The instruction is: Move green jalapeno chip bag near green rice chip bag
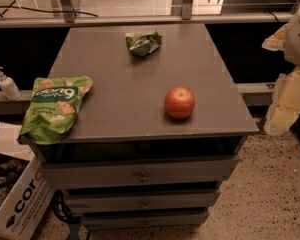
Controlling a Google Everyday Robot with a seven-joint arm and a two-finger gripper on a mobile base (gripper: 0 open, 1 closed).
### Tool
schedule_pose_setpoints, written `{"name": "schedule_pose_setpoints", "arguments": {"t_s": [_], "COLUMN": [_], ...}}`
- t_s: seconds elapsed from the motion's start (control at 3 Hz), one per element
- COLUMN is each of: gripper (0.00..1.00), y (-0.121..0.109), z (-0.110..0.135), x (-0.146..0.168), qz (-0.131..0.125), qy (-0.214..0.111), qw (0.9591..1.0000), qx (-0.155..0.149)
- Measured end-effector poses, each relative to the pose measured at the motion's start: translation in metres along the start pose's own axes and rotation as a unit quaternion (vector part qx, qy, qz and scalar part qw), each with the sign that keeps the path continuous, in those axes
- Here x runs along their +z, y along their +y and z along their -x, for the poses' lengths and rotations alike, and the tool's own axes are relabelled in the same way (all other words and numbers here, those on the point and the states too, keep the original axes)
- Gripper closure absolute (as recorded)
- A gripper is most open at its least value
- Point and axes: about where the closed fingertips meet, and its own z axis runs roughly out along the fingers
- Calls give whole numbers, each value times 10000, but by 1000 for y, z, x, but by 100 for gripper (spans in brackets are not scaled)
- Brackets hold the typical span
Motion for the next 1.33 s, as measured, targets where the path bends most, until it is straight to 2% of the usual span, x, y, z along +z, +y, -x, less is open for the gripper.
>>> {"name": "schedule_pose_setpoints", "arguments": {"t_s": [0.33,0.67,1.0,1.33], "gripper": [0,0,0,0], "y": [0,-8,-35,-97], "z": [0,3,25,88], "x": [0,10,45,97], "qz": [-1,-66,-116,-228], "qy": [0,-258,-947,-1946], "qw": [10000,9996,9954,9798], "qx": [0,-15,-113,-388]}}
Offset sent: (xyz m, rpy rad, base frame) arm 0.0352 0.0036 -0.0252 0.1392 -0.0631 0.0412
